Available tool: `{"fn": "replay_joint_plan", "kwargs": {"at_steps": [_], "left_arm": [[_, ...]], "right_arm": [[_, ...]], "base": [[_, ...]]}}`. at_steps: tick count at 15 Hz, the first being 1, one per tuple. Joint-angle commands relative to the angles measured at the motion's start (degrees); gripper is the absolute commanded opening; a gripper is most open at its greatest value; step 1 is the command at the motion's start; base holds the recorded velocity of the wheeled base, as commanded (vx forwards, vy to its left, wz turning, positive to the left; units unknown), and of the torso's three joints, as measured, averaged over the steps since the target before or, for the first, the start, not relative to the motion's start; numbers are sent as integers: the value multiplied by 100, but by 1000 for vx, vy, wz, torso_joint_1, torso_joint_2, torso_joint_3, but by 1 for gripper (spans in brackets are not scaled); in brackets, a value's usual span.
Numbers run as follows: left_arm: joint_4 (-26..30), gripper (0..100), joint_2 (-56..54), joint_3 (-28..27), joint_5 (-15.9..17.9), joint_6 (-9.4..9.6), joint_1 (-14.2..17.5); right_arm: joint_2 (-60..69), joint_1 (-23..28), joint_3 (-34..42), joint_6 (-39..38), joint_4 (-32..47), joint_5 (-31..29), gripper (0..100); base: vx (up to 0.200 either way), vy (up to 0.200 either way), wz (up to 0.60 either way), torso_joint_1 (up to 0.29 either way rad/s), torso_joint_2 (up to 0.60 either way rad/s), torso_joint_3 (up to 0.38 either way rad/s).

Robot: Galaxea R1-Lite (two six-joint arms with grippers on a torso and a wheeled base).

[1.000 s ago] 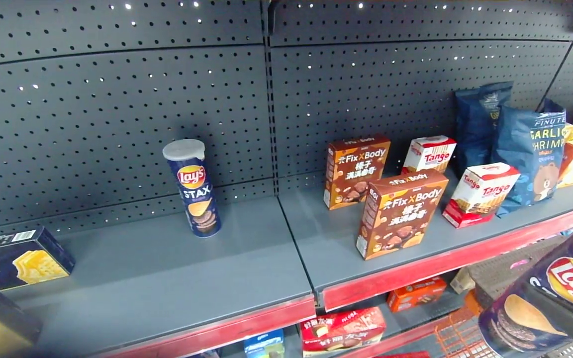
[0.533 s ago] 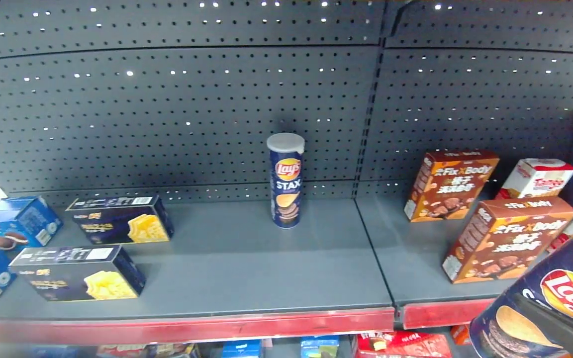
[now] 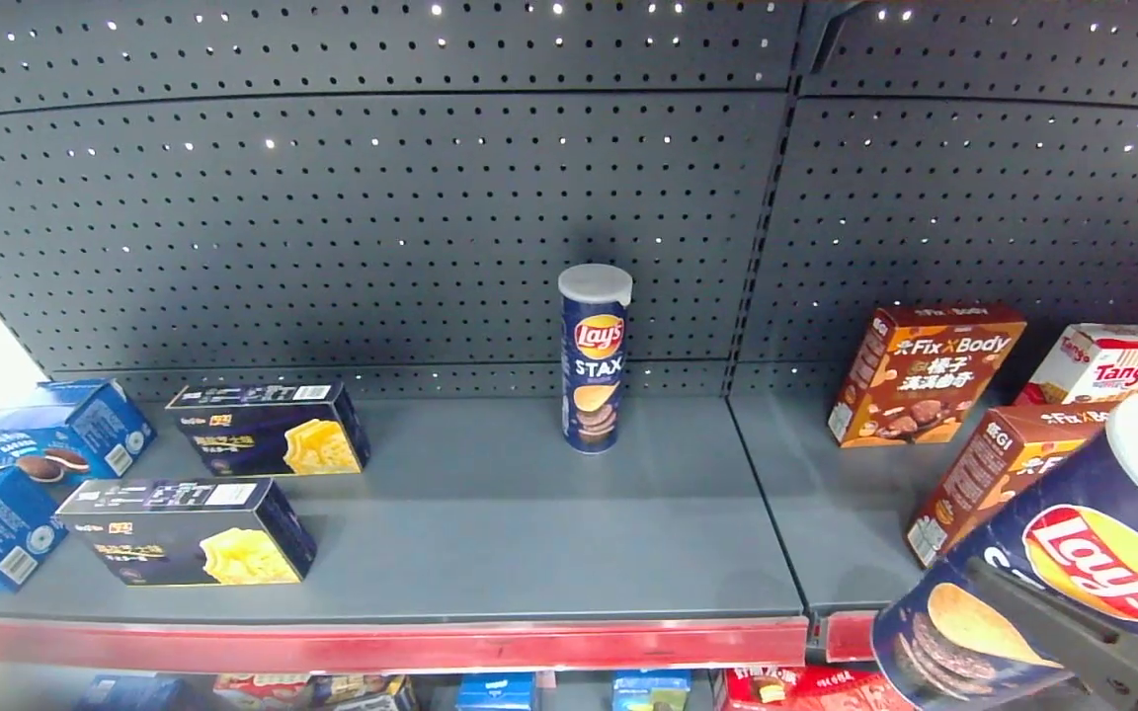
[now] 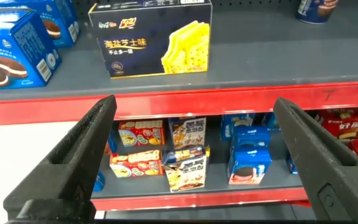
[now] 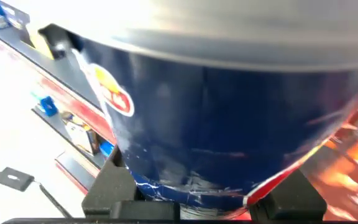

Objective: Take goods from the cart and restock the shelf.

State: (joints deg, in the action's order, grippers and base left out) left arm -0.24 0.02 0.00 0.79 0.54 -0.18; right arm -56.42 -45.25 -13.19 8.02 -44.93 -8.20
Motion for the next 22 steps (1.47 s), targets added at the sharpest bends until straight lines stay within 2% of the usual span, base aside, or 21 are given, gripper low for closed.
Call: {"fn": "replay_joint_plan", "kwargs": {"at_steps": [1,5,9,11,13,17,18,20,21,22], "left_arm": [[-2,100,-2,0,0,-1,1],[-2,100,-2,0,0,-1,1],[-2,100,-2,0,0,-1,1],[-2,100,-2,0,105,149,-8],[-2,100,15,0,132,140,-8],[24,100,437,-70,184,131,-149],[24,100,1219,-861,527,122,-412],[-160,100,2538,-1749,1046,105,-817],[-187,100,3091,-2153,1380,69,-1370],[-195,100,3443,-2206,1274,87,-1827]], "right_arm": [[-519,-63,-43,-46,-147,12,0],[-581,-36,-34,-248,-121,460,0],[-871,-36,-245,-371,-77,469,0],[-1091,-28,-395,-363,-68,425,0],[-1196,8,-685,-363,152,302,0],[-1161,52,-667,-328,415,188,0],[-1135,43,-843,-328,626,65,0],[-1108,52,-1054,-328,820,-76,0],[-1126,52,-1159,-328,846,-76,0],[-1152,52,-1203,-328,846,-85,0]], "base": [[0,0,0,0,0,0],[0,0,0,0,0,0],[0,0,0,0,0,0],[0,0,0,0,0,0],[0,0,0,0,0,0],[0,0,0,0,0,0],[0,0,0,0,0,0],[0,0,0,0,0,0],[0,0,0,0,0,0],[0,0,0,0,0,0]]}}
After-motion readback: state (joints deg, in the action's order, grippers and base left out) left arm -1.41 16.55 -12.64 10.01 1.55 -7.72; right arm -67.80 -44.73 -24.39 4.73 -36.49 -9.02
